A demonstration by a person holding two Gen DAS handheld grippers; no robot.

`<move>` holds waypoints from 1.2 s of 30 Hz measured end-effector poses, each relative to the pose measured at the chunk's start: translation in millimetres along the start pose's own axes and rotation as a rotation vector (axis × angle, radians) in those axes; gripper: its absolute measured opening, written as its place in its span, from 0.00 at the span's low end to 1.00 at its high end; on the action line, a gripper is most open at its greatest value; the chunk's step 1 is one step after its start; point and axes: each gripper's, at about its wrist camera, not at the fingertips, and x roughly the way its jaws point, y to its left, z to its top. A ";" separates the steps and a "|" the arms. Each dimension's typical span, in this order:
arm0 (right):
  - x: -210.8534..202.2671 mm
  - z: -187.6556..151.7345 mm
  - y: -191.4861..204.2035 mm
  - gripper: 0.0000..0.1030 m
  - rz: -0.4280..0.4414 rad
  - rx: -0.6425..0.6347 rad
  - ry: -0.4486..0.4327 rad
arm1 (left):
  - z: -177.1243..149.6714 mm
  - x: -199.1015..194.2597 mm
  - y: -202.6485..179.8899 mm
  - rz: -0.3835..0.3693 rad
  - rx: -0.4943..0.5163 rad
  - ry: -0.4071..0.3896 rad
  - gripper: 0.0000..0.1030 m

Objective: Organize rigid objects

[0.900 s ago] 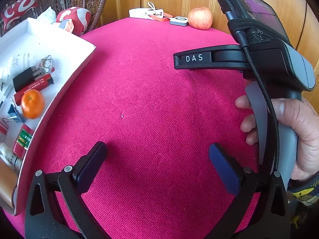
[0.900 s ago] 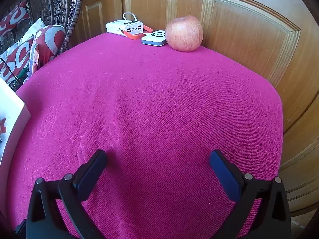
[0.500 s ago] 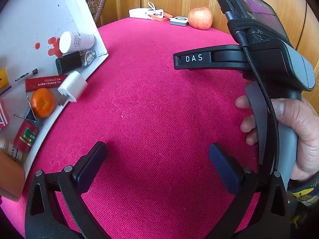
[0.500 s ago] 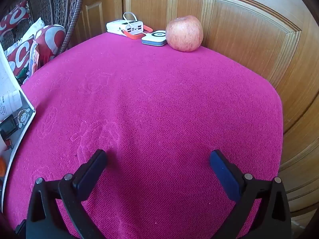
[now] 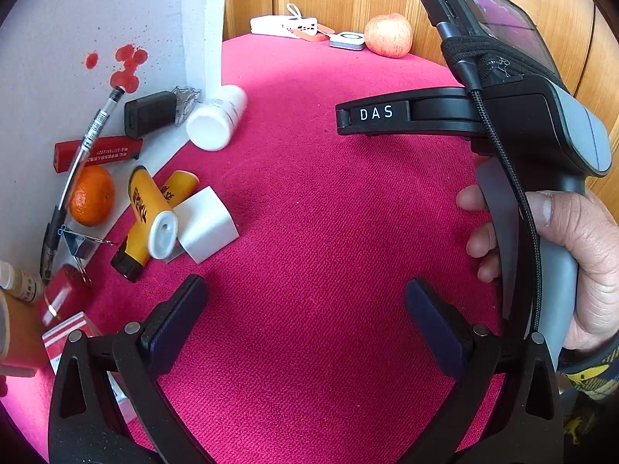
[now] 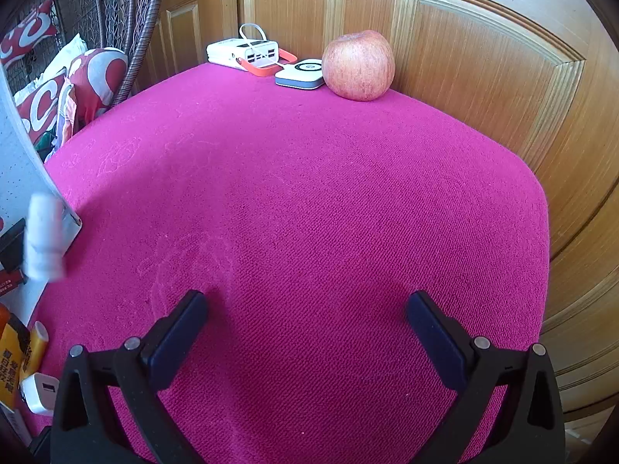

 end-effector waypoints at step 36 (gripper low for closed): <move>1.1 -0.5 1.2 1.00 -0.001 0.001 -0.002 | 2.6 1.8 -1.9 0.001 0.002 -0.001 1.00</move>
